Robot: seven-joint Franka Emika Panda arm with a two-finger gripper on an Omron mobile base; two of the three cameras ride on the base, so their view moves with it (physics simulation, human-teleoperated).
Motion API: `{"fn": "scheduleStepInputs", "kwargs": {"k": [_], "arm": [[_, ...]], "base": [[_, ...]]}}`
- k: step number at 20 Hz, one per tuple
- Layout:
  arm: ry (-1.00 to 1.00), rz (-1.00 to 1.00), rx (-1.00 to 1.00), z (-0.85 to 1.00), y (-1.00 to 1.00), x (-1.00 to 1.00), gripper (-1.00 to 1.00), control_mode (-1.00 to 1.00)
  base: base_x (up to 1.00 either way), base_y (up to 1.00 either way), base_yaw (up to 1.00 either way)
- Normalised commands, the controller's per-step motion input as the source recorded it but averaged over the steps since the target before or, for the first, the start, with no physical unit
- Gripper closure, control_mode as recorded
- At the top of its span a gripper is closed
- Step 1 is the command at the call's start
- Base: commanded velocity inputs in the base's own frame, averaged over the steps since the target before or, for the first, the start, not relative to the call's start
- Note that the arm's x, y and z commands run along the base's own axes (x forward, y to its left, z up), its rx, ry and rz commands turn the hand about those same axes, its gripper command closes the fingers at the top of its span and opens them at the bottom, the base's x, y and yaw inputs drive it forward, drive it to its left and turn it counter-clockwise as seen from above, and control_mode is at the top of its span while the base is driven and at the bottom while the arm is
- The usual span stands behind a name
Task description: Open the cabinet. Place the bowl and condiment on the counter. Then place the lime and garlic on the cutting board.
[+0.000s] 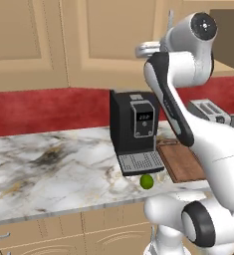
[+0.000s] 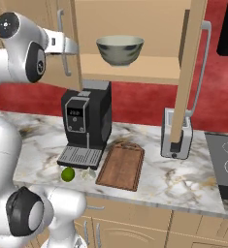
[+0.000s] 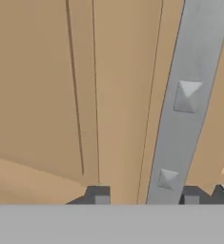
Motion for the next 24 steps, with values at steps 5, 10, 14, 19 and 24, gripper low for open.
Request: {"fn": "scheduleStepInputs", "kwargs": {"k": [5,10,14,19,24], "arm": [[0.0,0.07,0.0,0.04,1.0,-1.0,1.0,-1.0],[0.0,0.09,0.0,0.0,1.0,-1.0,1.0,-1.0],[0.0,0.09,0.0,0.0,1.0,-1.0,1.0,-1.0],[0.0,0.09,0.0,0.0,1.0,-1.0,1.0,-1.0],[0.0,0.03,0.03,0.15,0.52,-0.98,-1.0,-1.0]], "base": [[0.0,0.0,0.0],[0.0,0.0,0.0],[0.0,0.0,0.0],[0.0,0.0,0.0],[0.0,0.0,0.0]]}}
